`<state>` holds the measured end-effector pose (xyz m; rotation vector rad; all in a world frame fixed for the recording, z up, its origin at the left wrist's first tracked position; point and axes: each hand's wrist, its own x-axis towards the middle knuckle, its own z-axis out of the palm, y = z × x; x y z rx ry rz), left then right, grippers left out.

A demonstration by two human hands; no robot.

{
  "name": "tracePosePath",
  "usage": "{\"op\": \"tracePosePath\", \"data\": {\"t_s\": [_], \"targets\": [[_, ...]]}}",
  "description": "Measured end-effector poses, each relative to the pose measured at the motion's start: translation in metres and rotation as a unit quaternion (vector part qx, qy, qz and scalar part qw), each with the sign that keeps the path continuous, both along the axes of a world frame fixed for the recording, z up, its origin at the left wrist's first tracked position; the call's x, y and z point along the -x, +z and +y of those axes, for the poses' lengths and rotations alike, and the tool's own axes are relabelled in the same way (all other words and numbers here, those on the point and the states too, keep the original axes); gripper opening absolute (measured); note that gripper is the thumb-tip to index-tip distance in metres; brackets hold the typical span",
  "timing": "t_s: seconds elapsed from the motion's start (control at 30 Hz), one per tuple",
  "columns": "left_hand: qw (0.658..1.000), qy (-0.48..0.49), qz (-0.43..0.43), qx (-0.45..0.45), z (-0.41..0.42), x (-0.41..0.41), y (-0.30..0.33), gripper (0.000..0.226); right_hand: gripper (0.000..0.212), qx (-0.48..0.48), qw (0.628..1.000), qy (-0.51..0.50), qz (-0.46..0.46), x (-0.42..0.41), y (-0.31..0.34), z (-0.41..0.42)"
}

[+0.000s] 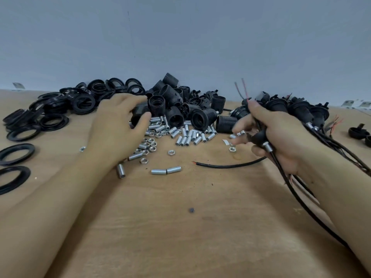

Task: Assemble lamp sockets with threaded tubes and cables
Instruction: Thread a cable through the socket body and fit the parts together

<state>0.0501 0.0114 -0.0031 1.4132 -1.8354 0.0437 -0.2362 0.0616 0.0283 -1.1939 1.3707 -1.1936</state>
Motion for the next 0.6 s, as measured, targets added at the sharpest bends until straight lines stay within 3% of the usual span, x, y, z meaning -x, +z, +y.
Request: {"op": "tracePosePath", "data": {"t_s": [0.07,0.17,0.4,0.53,0.6], "targets": [[0.998,0.036,-0.028,-0.054,-0.007,-0.006,-0.004,0.048,0.041,0.018,1.000,0.021,0.002,-0.008,-0.004,0.000],[0.995,0.042,-0.017,-0.092,-0.009,-0.002,-0.011,0.046,0.020,0.059,0.996,0.059,0.017,-0.016,-0.008,0.003],[0.992,0.057,0.102,-0.042,-0.017,0.001,-0.012,0.031,0.019,0.096,0.992,0.075,0.041,-0.026,-0.009,0.006],[0.958,-0.016,0.287,0.009,-0.008,0.012,0.003,0.026,0.023,0.122,0.991,0.045,0.042,-0.026,-0.011,0.004],[0.882,-0.130,0.453,-0.035,-0.002,0.019,0.014,0.014,0.016,0.138,0.988,0.061,0.034,-0.026,-0.009,0.005]]}}
